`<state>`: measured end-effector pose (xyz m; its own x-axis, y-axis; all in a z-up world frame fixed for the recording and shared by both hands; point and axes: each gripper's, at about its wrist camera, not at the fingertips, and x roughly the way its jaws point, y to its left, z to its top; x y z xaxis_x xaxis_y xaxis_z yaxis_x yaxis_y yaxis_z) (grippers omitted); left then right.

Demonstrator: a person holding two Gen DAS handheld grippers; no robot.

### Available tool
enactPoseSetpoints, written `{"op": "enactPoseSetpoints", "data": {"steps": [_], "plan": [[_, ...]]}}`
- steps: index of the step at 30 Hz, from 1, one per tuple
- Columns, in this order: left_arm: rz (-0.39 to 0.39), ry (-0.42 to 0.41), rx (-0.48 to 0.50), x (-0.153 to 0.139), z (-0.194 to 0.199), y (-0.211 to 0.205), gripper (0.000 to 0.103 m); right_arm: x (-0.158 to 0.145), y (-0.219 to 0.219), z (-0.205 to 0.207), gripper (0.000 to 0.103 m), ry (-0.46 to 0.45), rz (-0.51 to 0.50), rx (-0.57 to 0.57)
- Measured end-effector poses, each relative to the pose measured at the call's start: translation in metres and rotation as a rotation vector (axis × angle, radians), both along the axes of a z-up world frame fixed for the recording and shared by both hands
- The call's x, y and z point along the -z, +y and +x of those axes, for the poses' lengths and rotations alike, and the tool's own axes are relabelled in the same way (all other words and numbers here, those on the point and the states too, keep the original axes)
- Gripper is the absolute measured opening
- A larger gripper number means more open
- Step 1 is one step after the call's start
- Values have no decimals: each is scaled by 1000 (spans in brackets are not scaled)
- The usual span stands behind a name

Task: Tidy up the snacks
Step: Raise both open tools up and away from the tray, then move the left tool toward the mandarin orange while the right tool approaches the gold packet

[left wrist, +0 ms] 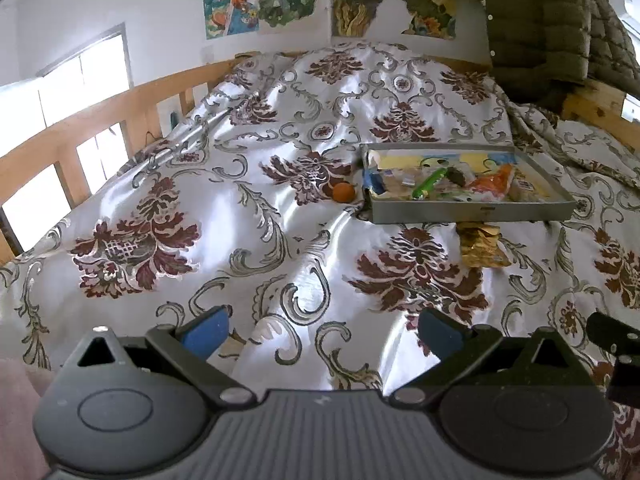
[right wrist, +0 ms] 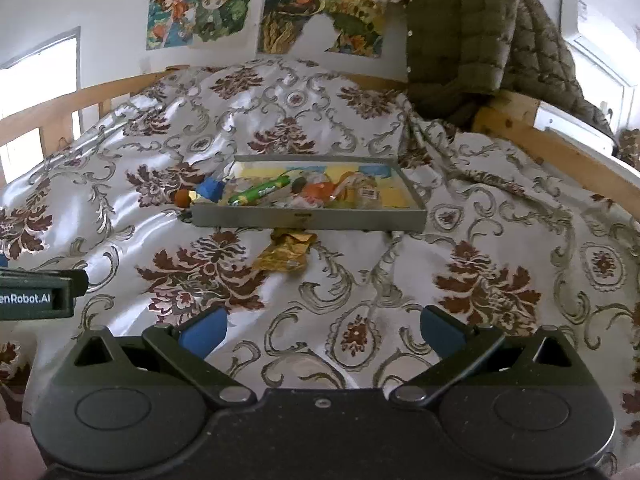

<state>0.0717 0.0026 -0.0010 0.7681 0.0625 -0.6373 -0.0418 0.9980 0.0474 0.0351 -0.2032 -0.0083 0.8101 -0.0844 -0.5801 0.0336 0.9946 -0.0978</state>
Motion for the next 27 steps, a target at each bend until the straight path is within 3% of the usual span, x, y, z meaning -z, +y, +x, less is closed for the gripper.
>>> {"op": "enactPoseSetpoints", "data": {"steps": [12,27], "plan": [[32,6,-10,-8,41,10,103,-2,-14,45,102,34,99,-24],[91,-10,40,-5,120,27,103,16,-11,129,102,68,85,-41]]}}
